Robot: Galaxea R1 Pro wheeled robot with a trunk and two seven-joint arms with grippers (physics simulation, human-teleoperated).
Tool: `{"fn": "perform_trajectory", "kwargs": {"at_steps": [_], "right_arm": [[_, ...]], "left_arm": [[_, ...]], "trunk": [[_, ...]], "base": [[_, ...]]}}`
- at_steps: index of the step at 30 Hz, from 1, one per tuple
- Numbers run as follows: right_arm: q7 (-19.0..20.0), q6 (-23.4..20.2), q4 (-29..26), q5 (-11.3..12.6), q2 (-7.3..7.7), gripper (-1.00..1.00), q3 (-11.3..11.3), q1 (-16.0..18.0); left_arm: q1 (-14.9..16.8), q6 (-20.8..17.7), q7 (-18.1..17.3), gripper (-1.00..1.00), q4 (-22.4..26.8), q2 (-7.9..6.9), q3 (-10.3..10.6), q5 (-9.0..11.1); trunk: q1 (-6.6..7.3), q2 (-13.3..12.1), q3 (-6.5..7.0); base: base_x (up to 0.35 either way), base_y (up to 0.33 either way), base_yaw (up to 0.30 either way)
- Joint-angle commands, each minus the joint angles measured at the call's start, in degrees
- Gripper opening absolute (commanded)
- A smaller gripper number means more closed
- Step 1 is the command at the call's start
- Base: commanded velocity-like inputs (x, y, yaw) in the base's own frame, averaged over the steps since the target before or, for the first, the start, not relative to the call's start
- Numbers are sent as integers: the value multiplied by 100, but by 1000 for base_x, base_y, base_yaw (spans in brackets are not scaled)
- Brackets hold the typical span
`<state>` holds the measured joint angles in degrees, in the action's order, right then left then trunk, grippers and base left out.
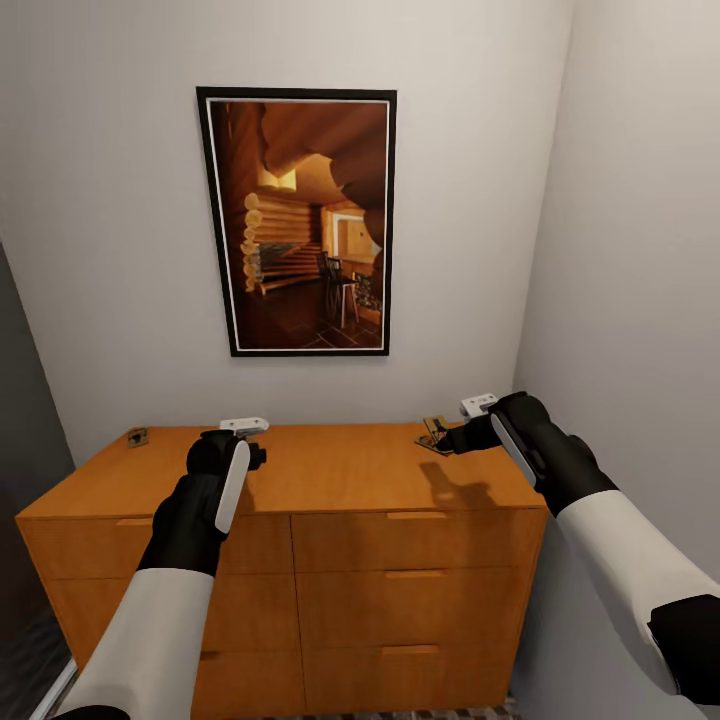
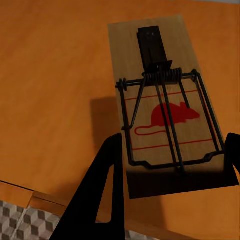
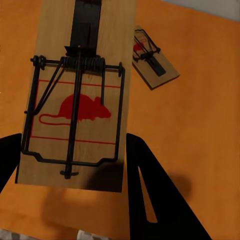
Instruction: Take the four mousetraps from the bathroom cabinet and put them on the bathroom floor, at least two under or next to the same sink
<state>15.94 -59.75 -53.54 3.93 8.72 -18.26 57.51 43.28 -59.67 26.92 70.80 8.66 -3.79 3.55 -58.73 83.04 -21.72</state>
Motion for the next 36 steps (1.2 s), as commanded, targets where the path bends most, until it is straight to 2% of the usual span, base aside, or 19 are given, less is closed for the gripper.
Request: {"fn": "perform_trajectory", "kwargs": {"at_steps": [1, 13, 36], "right_arm": [[-20, -25, -5, 55, 7, -100, -18, 6], [-20, -25, -32, 55, -1, -100, -27, 6], [-26, -25, -50, 49, -42, -100, -28, 6]], "left_arm": [[5, -19, 41, -100, 4, 4, -7, 33], [5, -19, 35, -100, -6, 10, -7, 63], [-21, -28, -29, -100, 11, -33, 1, 42]], "trunk": [[0, 4, -7], [0, 4, -7], [0, 4, -7]], "base": [[0, 0, 0], [-30, 0, 0], [-336, 0, 0]]}}
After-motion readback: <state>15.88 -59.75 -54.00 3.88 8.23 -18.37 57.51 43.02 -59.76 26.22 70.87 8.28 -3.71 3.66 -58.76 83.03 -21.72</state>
